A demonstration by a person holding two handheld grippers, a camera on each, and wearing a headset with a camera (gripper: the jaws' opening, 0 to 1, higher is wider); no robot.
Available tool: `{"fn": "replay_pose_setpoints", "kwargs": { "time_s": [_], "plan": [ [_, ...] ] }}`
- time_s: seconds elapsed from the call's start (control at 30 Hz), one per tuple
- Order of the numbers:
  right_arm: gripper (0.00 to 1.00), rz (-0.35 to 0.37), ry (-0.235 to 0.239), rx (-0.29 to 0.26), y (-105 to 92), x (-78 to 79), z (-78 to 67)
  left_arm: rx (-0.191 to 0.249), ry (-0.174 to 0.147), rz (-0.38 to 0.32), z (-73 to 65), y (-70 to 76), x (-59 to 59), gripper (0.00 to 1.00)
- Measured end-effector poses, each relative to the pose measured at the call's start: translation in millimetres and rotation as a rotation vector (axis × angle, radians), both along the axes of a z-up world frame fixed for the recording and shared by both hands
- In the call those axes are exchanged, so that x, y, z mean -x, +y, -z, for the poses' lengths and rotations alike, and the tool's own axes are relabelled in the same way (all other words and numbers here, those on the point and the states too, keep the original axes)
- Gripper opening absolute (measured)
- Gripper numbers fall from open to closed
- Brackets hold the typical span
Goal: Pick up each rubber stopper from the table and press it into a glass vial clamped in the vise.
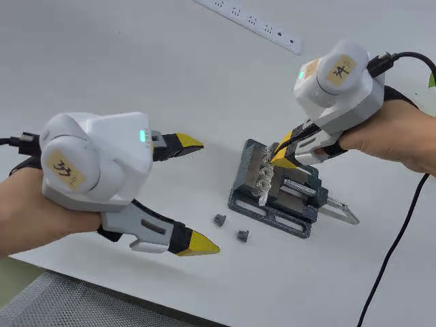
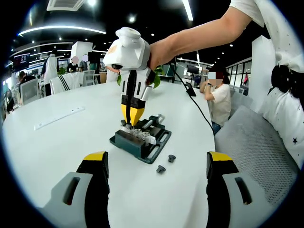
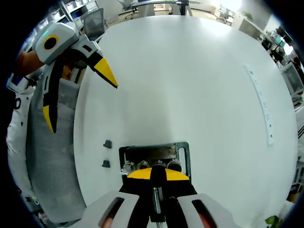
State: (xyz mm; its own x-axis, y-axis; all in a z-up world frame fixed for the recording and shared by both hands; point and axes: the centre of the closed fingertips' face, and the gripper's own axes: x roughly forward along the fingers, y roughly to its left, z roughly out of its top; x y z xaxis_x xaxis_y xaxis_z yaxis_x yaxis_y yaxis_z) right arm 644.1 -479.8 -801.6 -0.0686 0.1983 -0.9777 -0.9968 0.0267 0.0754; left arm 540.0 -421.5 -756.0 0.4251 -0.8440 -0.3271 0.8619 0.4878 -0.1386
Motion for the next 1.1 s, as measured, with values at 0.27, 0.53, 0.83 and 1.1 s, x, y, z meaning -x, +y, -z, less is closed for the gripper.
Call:
{"fn": "replay_pose_setpoints", "kwargs": {
  "time_s": [0.27, 0.53, 0.83, 1.1],
  "plan": [
    [0.03, -0.003, -0.008, 0.013, -0.5, 0.0, -0.1, 0.003, 0.0, 0.011, -0.2, -5.0, 0.0, 0.83],
    [0.02, 0.004, -0.024, 0.022, -0.4, -1.5, 0.8, 0.007, 0.0, 0.009, -1.9, -5.9, -1.3, 0.83],
    [0.02, -0.006, -0.051, 0.025, 0.9, -1.0, 2.6, 0.013, -0.001, 0.005, -4.0, -7.1, -1.6, 0.82],
    [0.01, -0.003, -0.056, 0.037, 0.0, -1.2, 2.5, 0.007, -0.004, 0.008, -6.2, -8.2, -0.2, 0.82]
  ]
}}
